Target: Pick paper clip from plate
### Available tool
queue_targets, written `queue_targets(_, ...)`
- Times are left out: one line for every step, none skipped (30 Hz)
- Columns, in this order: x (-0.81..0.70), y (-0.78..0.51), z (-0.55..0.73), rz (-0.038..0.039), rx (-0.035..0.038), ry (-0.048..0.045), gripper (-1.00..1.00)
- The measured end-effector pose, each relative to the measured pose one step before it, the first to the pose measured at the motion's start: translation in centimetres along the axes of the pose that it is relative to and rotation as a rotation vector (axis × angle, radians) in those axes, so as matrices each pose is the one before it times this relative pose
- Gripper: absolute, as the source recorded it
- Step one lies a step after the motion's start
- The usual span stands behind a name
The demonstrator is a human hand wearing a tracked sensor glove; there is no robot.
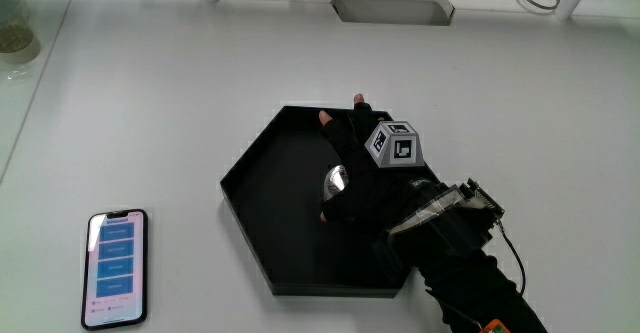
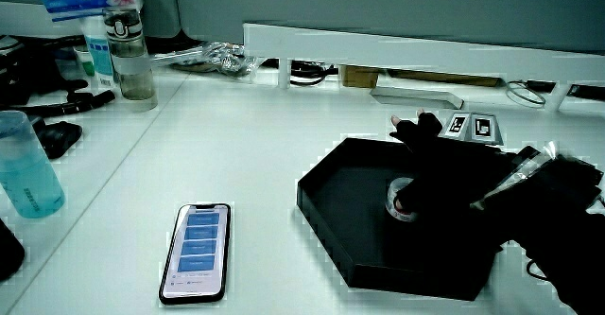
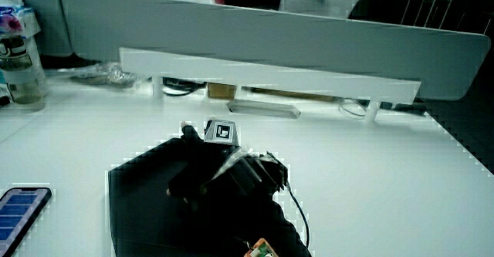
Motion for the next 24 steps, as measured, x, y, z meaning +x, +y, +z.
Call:
queue_targets(0.101, 0.369, -0.259, -0.01584, -0.024, -0.01211, 0.0)
queue_targets(0.012, 0.054, -0.067, -0.01254, 0.00623, -0.00417, 0.0)
queue_targets(0.063, 0.114, -0.135, 0.01305, -0.01992, 0.01146, 0.0)
queue_targets(0.124, 0.191, -0.114, -0.01274, 0.0003, -0.00551, 0.0)
queue_targets(-0.012, 0.01, -0.01, 0.00924, -0.01164, -0.00366, 0.0)
queue_targets(0.135, 0.146, -0.076, -0.01306, -0.00255, 0.00096, 0.0)
queue_targets(-0.059, -0.138, 0.028, -0.00225, 0.00993, -0.00177, 0.0)
queue_targets(0.112, 0.33, -0.158, -0.02089, -0.002, -0.01487, 0.0)
queue_targets(0.023, 0.107, -0.065, 0.00274, -0.00271, 0.01264, 0.0)
queue_targets(-0.132, -0.1, 0.017, 0.01377, -0.01327, 0.01434, 0.0)
queue_targets(-0.069, 0.082, -0.078, -0.00382, 0.00049, -0.02233, 0.0)
queue_targets(-0.035, -0.037, 0.044, 0.00688, 0.02339, 0.00203, 0.0)
queue_targets(0.105, 0.23, -0.012, -0.01338, 0.00151, -0.00366, 0.0)
queue_targets(-0.151, -0.273, 0.162, 0.01047, 0.00078, -0.00126, 0.0)
queue_targets(0.144, 0.382, -0.137, -0.00961, -0.00901, -0.01097, 0.07)
queue_targets(-0.022, 0.132, 0.073, 0.01263, -0.00888, 0.00875, 0.14)
queue_targets(-0.072, 0.116, 0.012, 0.00952, -0.02107, 0.01783, 0.21)
queue_targets(0.006, 0.385, -0.06, -0.00914, 0.01686, -0.02028, 0.29)
queue_targets(-0.2, -0.076, 0.128, 0.02779, -0.01275, 0.02753, 0.36)
queue_targets(0.176, 0.271, -0.137, -0.00203, 0.00609, 0.01771, 0.43)
queue_targets(-0.11, -0.134, 0.18, 0.02077, -0.01435, 0.02041, 0.5)
queue_targets(0.045, 0.044, 0.041, -0.019, 0.01374, -0.00889, 0.57)
queue_targets(0.012, 0.113, 0.012, -0.00015, -0.00241, -0.01531, 0.64)
queue_targets(-0.11, -0.292, 0.201, 0.01872, 0.01968, 0.01137, 0.71)
